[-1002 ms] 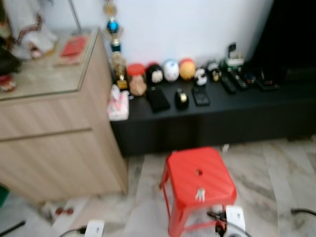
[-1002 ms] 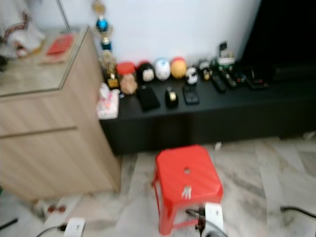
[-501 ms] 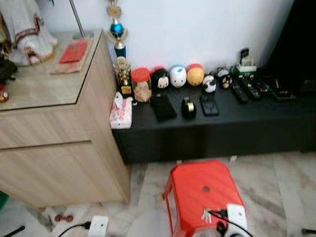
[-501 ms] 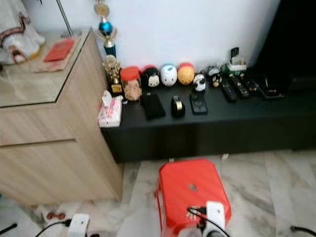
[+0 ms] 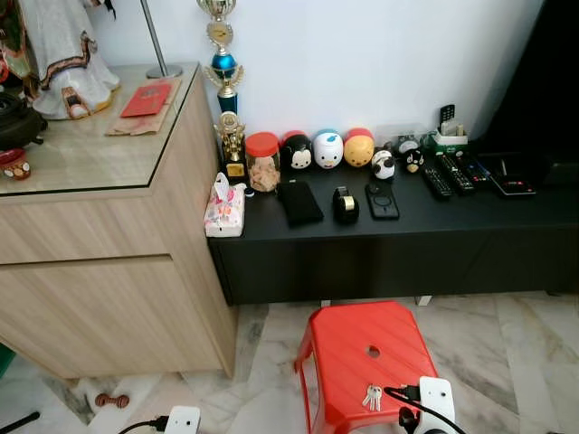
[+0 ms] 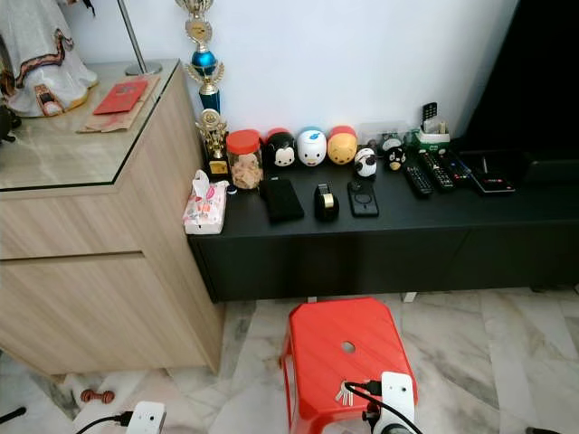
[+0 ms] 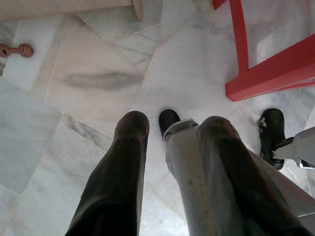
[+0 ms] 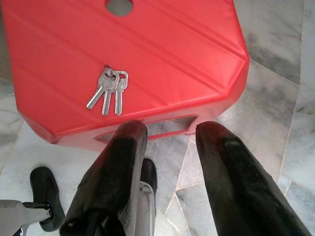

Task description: Hang keys on a hook

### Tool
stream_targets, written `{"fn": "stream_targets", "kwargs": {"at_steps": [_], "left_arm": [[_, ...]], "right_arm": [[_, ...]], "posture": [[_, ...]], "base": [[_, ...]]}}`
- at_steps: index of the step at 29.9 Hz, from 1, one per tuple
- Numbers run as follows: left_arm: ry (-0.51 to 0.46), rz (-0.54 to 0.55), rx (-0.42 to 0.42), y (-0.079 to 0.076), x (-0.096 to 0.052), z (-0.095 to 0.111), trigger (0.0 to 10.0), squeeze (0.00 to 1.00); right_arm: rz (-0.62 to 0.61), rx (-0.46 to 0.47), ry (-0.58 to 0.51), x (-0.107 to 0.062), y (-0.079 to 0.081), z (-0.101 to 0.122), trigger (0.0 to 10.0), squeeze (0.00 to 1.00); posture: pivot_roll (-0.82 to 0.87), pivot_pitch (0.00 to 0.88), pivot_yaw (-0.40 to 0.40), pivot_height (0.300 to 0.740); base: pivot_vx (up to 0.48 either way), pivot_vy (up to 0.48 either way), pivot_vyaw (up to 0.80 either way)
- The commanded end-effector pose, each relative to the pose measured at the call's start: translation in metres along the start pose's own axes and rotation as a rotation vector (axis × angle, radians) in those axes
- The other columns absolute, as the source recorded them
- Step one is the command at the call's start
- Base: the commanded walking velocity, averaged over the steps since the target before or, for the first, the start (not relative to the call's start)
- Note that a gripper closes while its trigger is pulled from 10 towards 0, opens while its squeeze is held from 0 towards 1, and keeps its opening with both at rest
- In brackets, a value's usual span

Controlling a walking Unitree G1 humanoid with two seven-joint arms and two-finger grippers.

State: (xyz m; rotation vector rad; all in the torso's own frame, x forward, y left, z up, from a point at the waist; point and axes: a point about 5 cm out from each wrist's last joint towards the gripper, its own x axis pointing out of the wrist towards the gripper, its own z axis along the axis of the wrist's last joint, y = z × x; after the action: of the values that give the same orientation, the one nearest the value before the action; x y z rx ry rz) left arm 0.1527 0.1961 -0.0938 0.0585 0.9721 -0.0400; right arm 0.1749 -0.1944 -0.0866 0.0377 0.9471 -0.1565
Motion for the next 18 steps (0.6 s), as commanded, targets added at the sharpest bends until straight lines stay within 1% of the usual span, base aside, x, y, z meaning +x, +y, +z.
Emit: {"fn": "stream_targets", "kwargs": {"at_steps": [1,3,7,10,13,14,15,17,18], "left_arm": [[0.010,-0.006,0.017,-0.0017,-0.0002,-0.0023,10.0,0.00],[0.009,-0.006,0.018,-0.0019,-0.0002,-0.0020,10.0,0.00],[0.001,-0.007,0.018,-0.0027,0.0001,-0.0007,10.0,0.00],[-0.004,-0.006,0.019,-0.0028,0.0004,0.0006,10.0,0.00],[-0.011,-0.004,0.015,-0.0025,0.0006,0.0020,10.0,0.00],[-0.015,-0.001,0.011,-0.0017,0.0007,0.0030,10.0,0.00],[-0.015,-0.001,0.011,-0.0017,0.0007,0.0030,10.0,0.00],[-0.020,0.012,-0.009,0.0002,0.0005,0.0034,10.0,0.00],[-0.020,0.012,-0.009,0.0002,0.0005,0.0034,10.0,0.00]], "right_arm": [[0.004,0.002,-0.006,0.0000,0.0006,0.0005,10.0,0.00],[0.006,0.010,-0.012,0.0000,0.0009,0.0010,10.0,0.00],[0.007,0.001,-0.017,0.0003,0.0013,0.0027,10.0,0.00],[-0.002,-0.021,-0.012,0.0006,0.0006,0.0036,10.0,0.00],[-0.007,-0.015,-0.005,0.0008,0.0002,0.0037,10.0,0.00],[-0.006,-0.015,-0.002,0.0008,0.0006,0.0035,10.0,0.00],[-0.006,-0.015,-0.002,0.0008,0.0006,0.0035,10.0,0.00],[-0.004,-0.014,0.001,0.0006,0.0011,0.0021,10.0,0.00],[-0.004,-0.014,0.001,0.0006,0.0011,0.0021,10.0,0.00]], "posture": [[-0.10,0.000,0.013,0.738],[-0.10,0.000,0.013,0.738],[-0.10,0.000,0.012,0.738],[-0.10,0.000,0.011,0.738],[-0.09,0.000,0.010,0.738],[-0.09,0.000,0.011,0.729],[-0.09,0.000,0.011,0.729],[-0.09,0.000,0.012,0.714],[-0.09,0.000,0.012,0.714]], "base": [[0.000,0.000,0.00],[0.000,0.000,0.00],[0.000,0.000,0.00],[0.000,0.000,0.00],[0.000,0.000,0.00],[0.000,0.000,0.00],[0.000,0.000,0.00],[0.000,0.000,0.00],[0.000,0.000,0.00]]}}
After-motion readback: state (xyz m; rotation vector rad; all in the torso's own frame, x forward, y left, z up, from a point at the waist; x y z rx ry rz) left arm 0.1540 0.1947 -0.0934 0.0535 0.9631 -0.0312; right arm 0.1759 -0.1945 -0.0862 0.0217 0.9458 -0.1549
